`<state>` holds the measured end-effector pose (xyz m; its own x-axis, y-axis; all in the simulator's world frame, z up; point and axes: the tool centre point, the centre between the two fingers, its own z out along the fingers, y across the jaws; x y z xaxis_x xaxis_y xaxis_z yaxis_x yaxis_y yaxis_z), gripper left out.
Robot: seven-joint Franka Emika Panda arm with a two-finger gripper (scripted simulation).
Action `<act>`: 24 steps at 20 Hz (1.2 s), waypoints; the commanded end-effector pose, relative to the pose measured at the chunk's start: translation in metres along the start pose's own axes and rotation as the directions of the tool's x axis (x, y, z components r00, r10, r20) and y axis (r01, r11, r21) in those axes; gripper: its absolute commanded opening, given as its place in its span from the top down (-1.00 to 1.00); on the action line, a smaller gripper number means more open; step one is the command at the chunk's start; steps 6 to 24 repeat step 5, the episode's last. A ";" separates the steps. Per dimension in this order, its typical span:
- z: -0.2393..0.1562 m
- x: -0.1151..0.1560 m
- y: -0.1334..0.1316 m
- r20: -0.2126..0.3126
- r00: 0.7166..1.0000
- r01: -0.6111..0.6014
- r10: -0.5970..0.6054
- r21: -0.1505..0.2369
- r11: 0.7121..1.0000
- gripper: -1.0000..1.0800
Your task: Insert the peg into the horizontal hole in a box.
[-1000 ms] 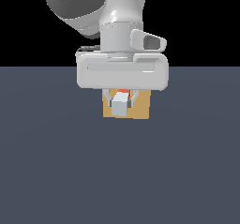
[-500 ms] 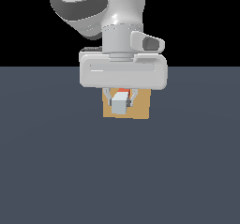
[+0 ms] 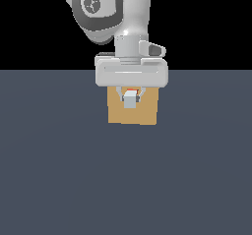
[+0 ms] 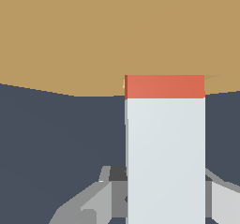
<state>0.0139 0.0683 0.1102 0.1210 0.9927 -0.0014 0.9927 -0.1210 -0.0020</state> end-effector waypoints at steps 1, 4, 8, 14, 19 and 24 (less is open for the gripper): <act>-0.001 0.009 0.001 -0.002 1.000 0.003 -0.003 -0.004 1.000 1.00; -0.001 0.008 0.002 -0.002 1.000 0.003 -0.003 -0.004 1.000 1.00; -0.001 0.008 0.002 -0.002 1.000 0.003 -0.003 -0.004 1.000 1.00; -0.001 0.008 0.002 -0.002 1.000 0.003 -0.003 -0.004 1.000 1.00; -0.001 0.008 0.002 -0.002 1.000 0.003 -0.003 -0.004 1.000 1.00; -0.001 0.008 0.002 -0.002 1.000 0.003 -0.003 -0.004 1.000 1.00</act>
